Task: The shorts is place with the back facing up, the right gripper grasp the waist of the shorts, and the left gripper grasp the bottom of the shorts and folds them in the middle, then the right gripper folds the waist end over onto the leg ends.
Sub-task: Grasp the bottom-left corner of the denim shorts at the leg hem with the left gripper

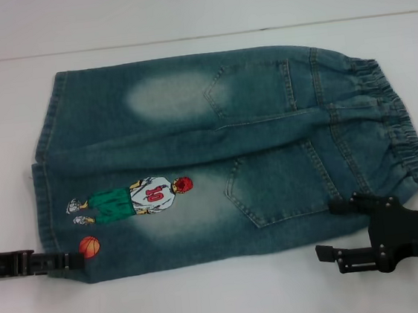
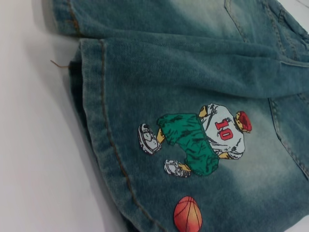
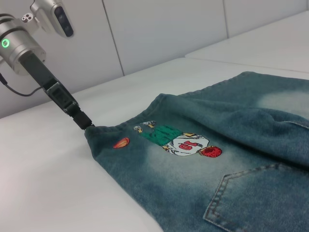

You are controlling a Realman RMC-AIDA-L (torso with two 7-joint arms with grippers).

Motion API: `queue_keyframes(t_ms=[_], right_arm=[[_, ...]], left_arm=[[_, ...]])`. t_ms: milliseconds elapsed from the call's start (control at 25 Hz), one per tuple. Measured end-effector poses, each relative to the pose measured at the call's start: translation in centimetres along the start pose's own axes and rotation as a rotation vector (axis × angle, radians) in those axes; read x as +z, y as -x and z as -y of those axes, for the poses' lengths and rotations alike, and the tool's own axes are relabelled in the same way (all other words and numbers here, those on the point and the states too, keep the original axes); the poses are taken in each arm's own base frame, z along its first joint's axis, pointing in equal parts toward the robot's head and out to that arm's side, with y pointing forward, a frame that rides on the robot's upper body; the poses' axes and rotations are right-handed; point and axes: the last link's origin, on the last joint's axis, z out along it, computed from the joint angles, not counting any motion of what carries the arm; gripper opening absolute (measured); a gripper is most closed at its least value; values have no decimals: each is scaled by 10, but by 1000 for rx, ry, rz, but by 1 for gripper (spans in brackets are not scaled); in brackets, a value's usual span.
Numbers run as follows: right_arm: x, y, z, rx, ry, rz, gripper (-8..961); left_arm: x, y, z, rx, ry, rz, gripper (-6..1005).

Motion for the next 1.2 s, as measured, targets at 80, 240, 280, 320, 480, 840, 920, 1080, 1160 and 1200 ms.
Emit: queue_keyframes(t_ms=[80, 240, 280, 320, 480, 840, 920, 1080, 1160, 1200], right_arm=[[0, 0, 0, 0, -1, 0, 923], [0, 0, 0, -1, -1, -1, 923], [0, 0, 0, -1, -1, -1, 923], [0, 0, 0, -1, -1, -1, 922], [0, 0, 0, 0, -2, -1, 922], [0, -1, 0, 1, -4, -2, 920], [0, -1, 1, 1, -7, -4, 920], [0, -2, 2, 1, -15, -9, 919], [0, -2, 2, 1, -17, -10, 919], [0, -2, 2, 1, -19, -11, 919]], left_arm=[[0, -1, 0, 1, -1, 0, 873], [0, -3, 0, 2, -7, 3, 873], [0, -4, 0, 2, -9, 5, 873], [0, -4, 0, 1, -10, 6, 874], [2, -3, 2, -14, -20, 13, 874], [8, -6, -2, 2, -29, 42, 873], [9, -6, -2, 3, -31, 48, 873], [9, -6, -4, 5, -18, 51, 873], [8, -7, -3, 3, -20, 44, 873], [8, -8, -4, 3, -19, 41, 871]])
